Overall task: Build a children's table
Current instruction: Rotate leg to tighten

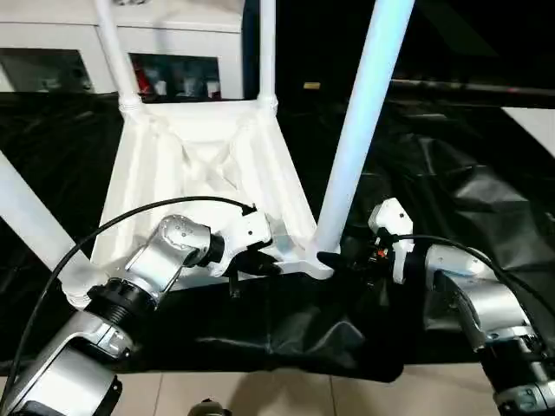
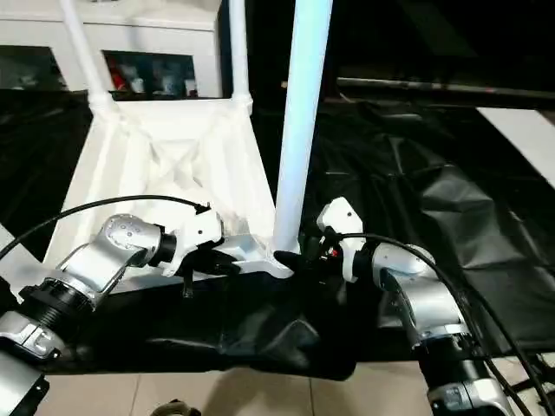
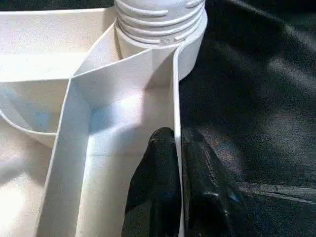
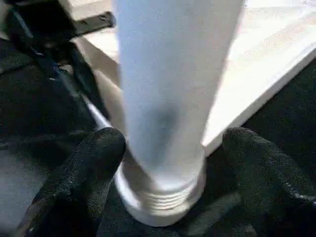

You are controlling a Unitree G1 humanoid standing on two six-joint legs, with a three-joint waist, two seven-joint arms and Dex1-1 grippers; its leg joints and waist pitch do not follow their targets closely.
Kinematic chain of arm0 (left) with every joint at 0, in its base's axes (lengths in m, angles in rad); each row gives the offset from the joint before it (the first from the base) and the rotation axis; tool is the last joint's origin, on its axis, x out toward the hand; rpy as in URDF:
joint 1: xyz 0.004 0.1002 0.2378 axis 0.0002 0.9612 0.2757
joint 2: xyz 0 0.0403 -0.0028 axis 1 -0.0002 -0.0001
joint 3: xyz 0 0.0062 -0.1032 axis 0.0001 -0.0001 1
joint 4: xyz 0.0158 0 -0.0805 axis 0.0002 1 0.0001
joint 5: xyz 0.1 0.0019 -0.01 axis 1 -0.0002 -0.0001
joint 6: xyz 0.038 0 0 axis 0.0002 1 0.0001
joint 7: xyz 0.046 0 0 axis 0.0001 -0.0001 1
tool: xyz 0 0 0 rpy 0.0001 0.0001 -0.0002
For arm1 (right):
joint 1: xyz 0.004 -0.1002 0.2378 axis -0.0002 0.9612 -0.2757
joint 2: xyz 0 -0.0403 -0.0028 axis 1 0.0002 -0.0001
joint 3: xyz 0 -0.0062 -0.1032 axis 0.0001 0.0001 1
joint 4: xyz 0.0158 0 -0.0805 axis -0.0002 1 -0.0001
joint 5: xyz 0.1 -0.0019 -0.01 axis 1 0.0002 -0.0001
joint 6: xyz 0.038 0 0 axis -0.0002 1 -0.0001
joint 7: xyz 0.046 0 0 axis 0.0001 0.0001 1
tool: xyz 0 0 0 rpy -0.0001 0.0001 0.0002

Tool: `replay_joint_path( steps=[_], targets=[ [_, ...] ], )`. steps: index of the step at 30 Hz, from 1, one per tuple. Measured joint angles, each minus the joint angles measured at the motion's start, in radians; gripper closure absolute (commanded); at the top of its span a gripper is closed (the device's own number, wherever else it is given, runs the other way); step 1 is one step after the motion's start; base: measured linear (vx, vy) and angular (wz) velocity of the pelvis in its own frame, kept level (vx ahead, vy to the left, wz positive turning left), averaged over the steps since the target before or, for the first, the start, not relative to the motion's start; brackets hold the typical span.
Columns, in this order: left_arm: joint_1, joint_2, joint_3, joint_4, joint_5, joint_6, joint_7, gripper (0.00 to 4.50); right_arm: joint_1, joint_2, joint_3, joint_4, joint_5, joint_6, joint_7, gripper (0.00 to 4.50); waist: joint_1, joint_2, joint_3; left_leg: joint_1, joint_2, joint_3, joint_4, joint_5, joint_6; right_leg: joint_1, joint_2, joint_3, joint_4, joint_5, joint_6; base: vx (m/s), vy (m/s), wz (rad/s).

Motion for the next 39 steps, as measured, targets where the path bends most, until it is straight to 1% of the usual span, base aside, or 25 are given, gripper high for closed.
replay_joint_path(
  steps=[2,3,7,10,14,19,21,24,26,30,31,36,39],
  targets=[
    [-0.003,-0.004,0.006,0.008,0.000,0.001,0.000,4.50,-0.015,0.014,0.005,0.040,-0.023,-0.044,-0.020,0.39,-0.002,0.001,0.000,-0.001,0.000,0.000,0.000,0.000,0.000,-0.002,0.000,0.000,0.002,-0.001,0.000,0.000,0.000,0.00],
    [-0.004,-0.005,0.008,0.012,0.000,0.001,0.000,4.50,-0.018,0.018,0.011,0.049,-0.028,-0.057,-0.025,0.39,-0.002,0.001,0.000,-0.001,0.000,0.000,0.001,0.000,0.000,-0.002,0.000,0.000,0.003,-0.001,0.001,0.000,0.000,0.00],
    [-0.008,-0.010,0.013,0.023,0.002,0.002,-0.005,4.50,-0.038,0.022,0.050,0.085,-0.056,-0.076,-0.013,0.39,-0.004,0.001,0.000,0.000,0.000,0.000,0.001,0.000,0.000,-0.002,0.000,0.001,0.003,-0.002,0.002,0.000,0.000,0.00],
    [-0.014,-0.014,0.014,0.035,0.004,0.002,-0.011,4.50,-0.043,0.026,0.069,0.107,-0.059,-0.091,0.017,0.39,-0.004,0.001,0.000,0.000,0.000,0.000,0.001,0.000,0.000,-0.002,0.000,0.001,0.003,-0.003,0.004,0.000,0.000,0.00],
    [-0.015,-0.016,0.017,0.037,0.007,0.002,-0.014,4.50,-0.063,0.032,0.069,0.153,-0.066,-0.129,0.018,0.39,-0.004,0.001,0.000,0.000,0.000,0.000,0.001,0.000,0.000,-0.002,0.000,0.001,0.004,-0.002,0.003,0.000,0.000,0.00],
    [-0.015,-0.019,0.019,0.037,0.011,0.002,-0.015,4.50,-0.089,0.041,0.069,0.192,-0.067,-0.152,0.021,0.39,-0.003,0.001,0.000,-0.001,0.000,0.000,0.001,0.000,0.000,-0.002,0.000,0.001,0.004,-0.002,0.003,0.000,0.000,0.00],
    [-0.015,-0.019,0.020,0.037,0.012,0.002,-0.017,4.50,-0.089,0.043,0.069,0.200,-0.066,-0.159,0.029,0.76,-0.003,0.001,0.000,-0.001,0.000,0.000,0.001,0.000,0.000,-0.002,0.000,0.001,0.004,-0.002,0.003,0.000,0.000,0.00],
    [-0.015,-0.019,0.021,0.037,0.013,0.002,-0.017,4.50,-0.089,0.046,0.069,0.208,-0.066,-0.166,0.036,0.78,-0.003,0.001,0.000,-0.001,0.000,0.000,0.001,0.000,0.000,-0.002,0.000,0.001,0.004,-0.001,0.002,0.000,0.000,0.00],
    [-0.015,-0.020,0.022,0.037,0.014,0.002,-0.017,4.50,-0.095,0.047,0.069,0.227,-0.066,-0.171,0.038,1.12,-0.003,0.001,0.000,-0.001,0.000,0.001,0.001,0.000,0.000,-0.002,0.000,0.001,0.004,-0.001,0.002,0.000,0.000,0.00],
    [-0.014,-0.020,0.026,0.037,0.019,0.002,-0.025,4.50,-0.105,0.050,0.066,0.261,-0.065,-0.191,0.042,1.26,-0.003,0.001,0.000,-0.001,0.000,0.000,0.001,0.000,0.000,-0.003,0.000,0.001,0.004,-0.002,0.002,0.000,0.000,0.00],
    [-0.014,-0.020,0.027,0.037,0.019,0.002,-0.025,4.50,-0.109,0.051,0.066,0.266,-0.065,-0.193,0.046,1.55,-0.003,0.001,0.000,-0.001,0.000,0.000,0.001,0.000,0.000,-0.003,0.000,0.001,0.004,-0.002,0.002,0.000,0.000,0.00],
    [-0.013,-0.020,0.027,0.037,0.019,0.003,-0.026,4.50,-0.114,0.052,0.066,0.281,-0.065,-0.205,0.054,1.74,-0.004,0.001,0.000,-0.001,0.000,0.000,0.001,0.000,0.000,-0.003,0.000,0.001,0.004,-0.002,0.002,0.000,0.000,0.00],
    [-0.013,-0.020,0.028,0.037,0.020,0.003,-0.026,4.50,-0.118,0.053,0.066,0.290,-0.065,-0.211,0.058,1.75,-0.004,0.001,0.000,-0.001,0.000,0.000,0.001,0.000,0.000,-0.003,0.000,0.001,0.004,-0.002,0.002,0.000,0.000,0.00]
  ],
)
